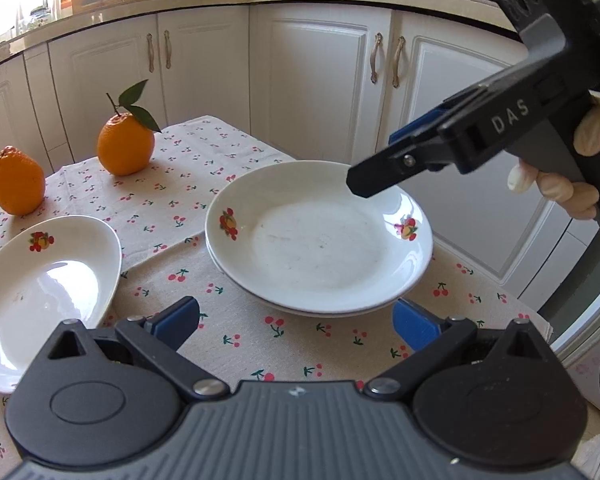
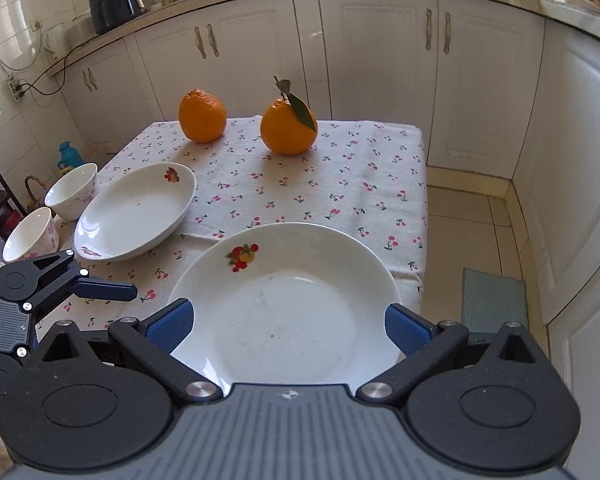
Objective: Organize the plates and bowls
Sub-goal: 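Lower the large plate onto the stained plate and open both grippers, then withdraw both grippers from the stacked plates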
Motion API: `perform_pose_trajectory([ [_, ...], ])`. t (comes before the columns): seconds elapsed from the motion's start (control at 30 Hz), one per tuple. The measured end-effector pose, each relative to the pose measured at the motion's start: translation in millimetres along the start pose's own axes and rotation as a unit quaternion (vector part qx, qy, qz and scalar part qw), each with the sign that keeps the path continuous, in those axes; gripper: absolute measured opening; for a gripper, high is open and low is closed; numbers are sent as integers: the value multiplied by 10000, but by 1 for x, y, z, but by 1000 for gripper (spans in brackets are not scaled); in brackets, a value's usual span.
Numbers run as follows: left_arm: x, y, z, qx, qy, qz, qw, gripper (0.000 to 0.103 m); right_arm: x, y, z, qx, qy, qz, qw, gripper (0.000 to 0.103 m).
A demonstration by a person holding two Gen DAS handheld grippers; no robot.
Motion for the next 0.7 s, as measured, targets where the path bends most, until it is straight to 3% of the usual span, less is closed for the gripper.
perform_pose_trajectory([
  [0.17, -9, -25, -5, 272, -252, 505, 9980, 102, -29, -14, -10, 337, -331, -358, 9982, 103],
  [0.3, -22, -39, -14, 357, -545, 874, 9940, 102, -45, -21, -21, 569, -222, -498, 9969, 103],
  [0.53, -59, -44, -37, 234, -1071, 1769, 9781, 102, -63, -23, -29, 712, 141, -275, 9970, 103],
  [0.7, -87, -39, -52, 116, -1579, 2030, 9663, 102, -72, -19, -27, 666, -33, -343, 9972, 103],
])
Point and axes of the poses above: each gripper's, at about its wrist camera, not at the fingertips, and y roughly the way its jaws point, x to its right, z to its top, the point moved 4 cm from there along y, roughly the way its jaws point, and after that the axes turned 5 degrees about -z, right-handed, at the moved point
